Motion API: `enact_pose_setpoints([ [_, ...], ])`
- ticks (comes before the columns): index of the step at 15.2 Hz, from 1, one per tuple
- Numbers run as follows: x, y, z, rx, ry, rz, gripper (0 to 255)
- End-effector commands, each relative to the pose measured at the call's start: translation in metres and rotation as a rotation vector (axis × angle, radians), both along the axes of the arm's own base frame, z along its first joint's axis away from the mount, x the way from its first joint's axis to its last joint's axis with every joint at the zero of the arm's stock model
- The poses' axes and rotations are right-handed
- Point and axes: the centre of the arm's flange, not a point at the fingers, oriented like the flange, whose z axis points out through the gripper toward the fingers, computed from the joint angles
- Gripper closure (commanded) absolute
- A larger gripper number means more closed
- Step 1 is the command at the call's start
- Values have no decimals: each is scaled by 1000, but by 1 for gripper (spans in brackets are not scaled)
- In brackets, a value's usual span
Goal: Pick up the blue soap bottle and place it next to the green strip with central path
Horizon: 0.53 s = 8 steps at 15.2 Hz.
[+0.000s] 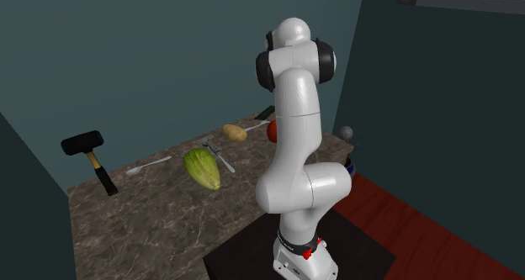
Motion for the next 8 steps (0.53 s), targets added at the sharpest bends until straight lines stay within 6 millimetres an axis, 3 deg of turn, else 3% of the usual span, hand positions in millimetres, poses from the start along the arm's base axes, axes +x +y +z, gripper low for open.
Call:
enact_pose_setpoints([
  [1,0,0,-10,-1,-1,0,255],
  [4,0,0,-27,-1,-1,0,255],
  [8,0,0,-27,-1,-1,0,255],
])
